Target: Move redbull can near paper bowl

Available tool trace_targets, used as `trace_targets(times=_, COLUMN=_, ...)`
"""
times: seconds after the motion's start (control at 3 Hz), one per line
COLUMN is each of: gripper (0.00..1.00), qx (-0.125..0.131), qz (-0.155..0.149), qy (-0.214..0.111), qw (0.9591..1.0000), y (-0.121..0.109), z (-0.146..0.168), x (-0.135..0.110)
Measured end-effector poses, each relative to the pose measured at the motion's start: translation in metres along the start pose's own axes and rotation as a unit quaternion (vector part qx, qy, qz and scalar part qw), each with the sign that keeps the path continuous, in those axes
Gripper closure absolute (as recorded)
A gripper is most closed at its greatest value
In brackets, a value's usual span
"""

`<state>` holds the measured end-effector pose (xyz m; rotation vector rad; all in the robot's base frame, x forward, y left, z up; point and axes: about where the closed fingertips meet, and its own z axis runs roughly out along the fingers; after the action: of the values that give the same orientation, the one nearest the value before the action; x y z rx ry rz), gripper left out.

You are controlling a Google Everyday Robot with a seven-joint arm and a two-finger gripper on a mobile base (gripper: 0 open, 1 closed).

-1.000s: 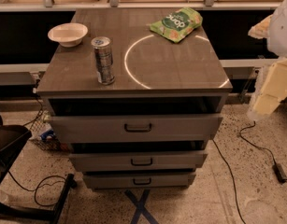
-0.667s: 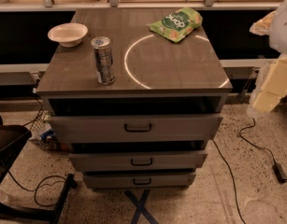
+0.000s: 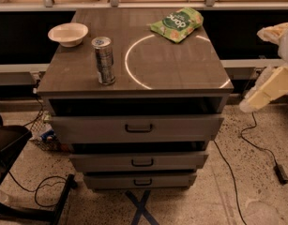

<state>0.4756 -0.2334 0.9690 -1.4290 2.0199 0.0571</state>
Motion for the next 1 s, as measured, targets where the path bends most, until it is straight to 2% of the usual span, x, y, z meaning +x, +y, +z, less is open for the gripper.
trace_targets(times=0.33, gripper=0.00, qx=0.045, qz=0.006, qy=-0.134, qw=0.9900, y=-0.047, z=0.020, x=-0.023)
trace_targets(times=0.67, gripper=0.00, qx=0.096, qz=0.011, qy=-0.283, qw=0.9542, y=-0.102, z=0.019, x=-0.077)
trace_targets(times=1.0, gripper=0.00, qx=0.100, qz=0.017, qy=-0.327, qw=0.9395, y=-0.111, z=0.016, x=-0.098)
